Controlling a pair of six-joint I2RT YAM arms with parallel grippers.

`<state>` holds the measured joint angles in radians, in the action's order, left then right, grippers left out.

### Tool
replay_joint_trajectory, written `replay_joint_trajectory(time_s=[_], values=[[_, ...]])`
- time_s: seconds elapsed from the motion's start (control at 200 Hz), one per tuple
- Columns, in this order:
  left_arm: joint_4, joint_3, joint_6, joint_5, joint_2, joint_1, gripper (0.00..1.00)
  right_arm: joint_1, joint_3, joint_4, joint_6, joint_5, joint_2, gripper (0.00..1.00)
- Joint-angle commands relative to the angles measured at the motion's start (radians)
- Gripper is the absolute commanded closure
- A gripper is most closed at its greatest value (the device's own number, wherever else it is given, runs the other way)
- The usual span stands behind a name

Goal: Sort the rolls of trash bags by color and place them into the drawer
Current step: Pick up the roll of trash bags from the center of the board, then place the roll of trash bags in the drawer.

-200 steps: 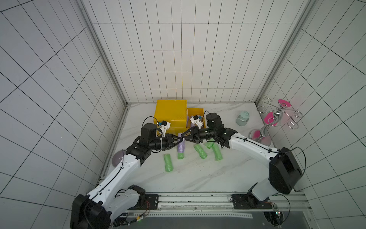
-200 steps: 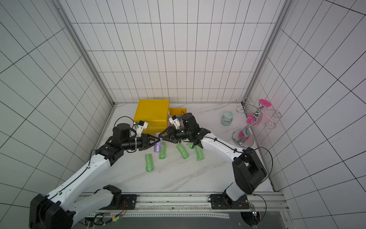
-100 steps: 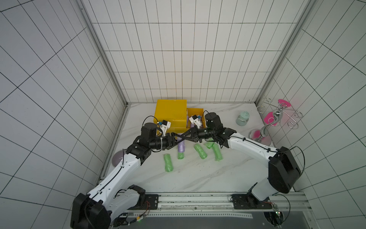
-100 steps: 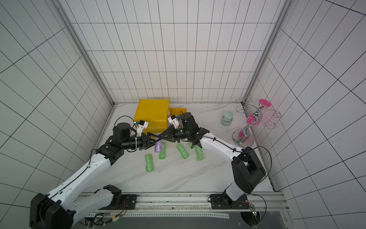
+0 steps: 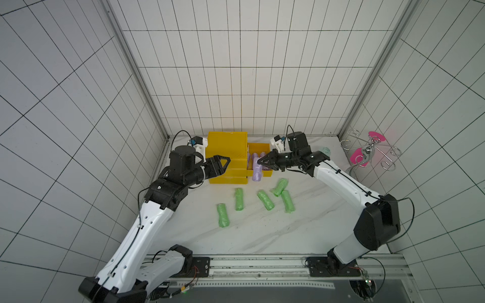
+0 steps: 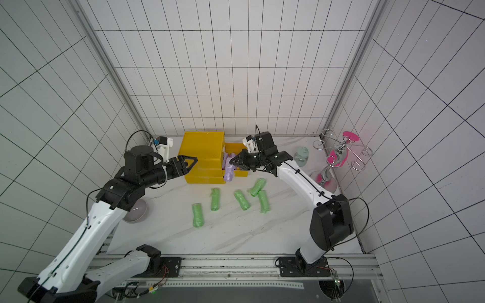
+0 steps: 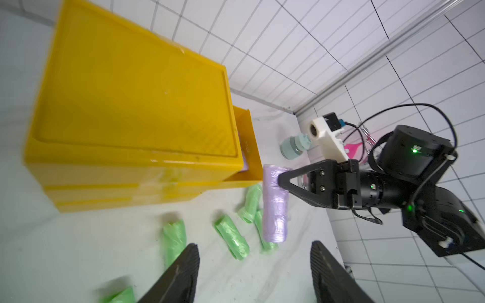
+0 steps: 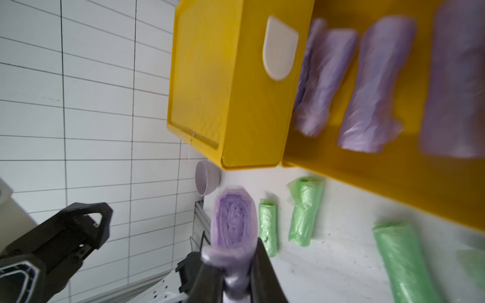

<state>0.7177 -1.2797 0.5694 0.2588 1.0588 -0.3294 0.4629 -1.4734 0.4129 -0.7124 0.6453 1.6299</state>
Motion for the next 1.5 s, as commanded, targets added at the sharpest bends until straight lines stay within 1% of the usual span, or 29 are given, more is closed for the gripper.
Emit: replay_joint_trajectory(time_s=[0.0,0.115,0.21,0.305,0.455,0.765,1.014,1.169,1.279,1.334,1.494], values=[[0.122,-0.074,-0.136,-0.161,0.077,0.066,0.35,-0.012,-0.171,0.237,0.168,-0.155,0.099,0.93],[0.105,-0.117,-0.187,-0.188,0.155,0.15,0.37,-0.013,-0.336,0.314,0.208,-0.214,0.226,0.93],[0.084,-0.129,-0.213,-0.191,0.227,0.202,0.39,-0.013,-0.477,0.425,0.24,-0.283,0.338,0.94],[0.065,-0.128,-0.221,-0.182,0.283,0.224,0.4,-0.013,-0.573,0.47,0.26,-0.335,0.418,0.94],[0.011,-0.109,-0.211,-0.153,0.329,0.233,0.4,-0.012,-0.678,0.526,0.281,-0.373,0.519,0.94],[-0.024,-0.104,-0.207,-0.115,0.395,0.231,0.43,-0.01,-0.793,0.573,0.291,-0.412,0.631,0.94],[-0.029,-0.108,-0.208,-0.092,0.444,0.231,0.46,0.014,-0.898,0.591,0.268,-0.399,0.721,0.93],[-0.029,-0.109,-0.207,-0.076,0.455,0.231,0.46,0.034,-0.925,0.581,0.249,-0.388,0.755,0.93],[-0.03,-0.109,-0.205,-0.069,0.459,0.231,0.46,0.039,-0.924,0.551,0.213,-0.346,0.763,0.92],[-0.032,-0.109,-0.206,-0.066,0.46,0.231,0.46,0.043,-0.924,0.546,0.205,-0.348,0.761,0.89],[-0.031,-0.109,-0.208,-0.062,0.461,0.231,0.47,0.048,-0.913,0.545,0.209,-0.383,0.714,0.7]])
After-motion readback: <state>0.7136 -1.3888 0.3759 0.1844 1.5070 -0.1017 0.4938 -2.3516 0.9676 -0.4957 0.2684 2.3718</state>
